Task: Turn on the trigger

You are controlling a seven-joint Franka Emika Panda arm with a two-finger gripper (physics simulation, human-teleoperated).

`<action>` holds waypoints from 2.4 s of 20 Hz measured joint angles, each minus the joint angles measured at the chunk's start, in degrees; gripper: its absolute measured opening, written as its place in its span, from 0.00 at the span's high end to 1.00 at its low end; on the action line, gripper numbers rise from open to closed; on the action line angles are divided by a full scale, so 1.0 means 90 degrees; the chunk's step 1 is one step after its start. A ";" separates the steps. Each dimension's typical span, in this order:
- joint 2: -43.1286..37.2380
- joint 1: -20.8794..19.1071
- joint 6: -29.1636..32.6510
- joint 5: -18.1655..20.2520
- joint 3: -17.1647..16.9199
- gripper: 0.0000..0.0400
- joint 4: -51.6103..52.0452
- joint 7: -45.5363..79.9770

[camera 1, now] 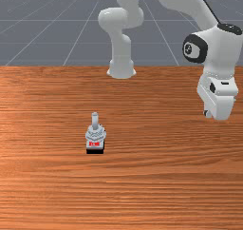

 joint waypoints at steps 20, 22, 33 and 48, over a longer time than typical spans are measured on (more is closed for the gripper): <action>0.1377 0.1187 -0.1438 -0.0261 0.0419 1.00 0.2429 0.0156; 0.1299 0.1165 -0.1216 -0.0252 0.0433 1.00 0.2246 0.0158; 0.1313 0.1146 -0.1314 -0.0184 0.0460 1.00 0.2298 0.0177; -0.0391 0.1866 -0.0558 -0.0759 0.0365 1.00 -0.0576 0.1486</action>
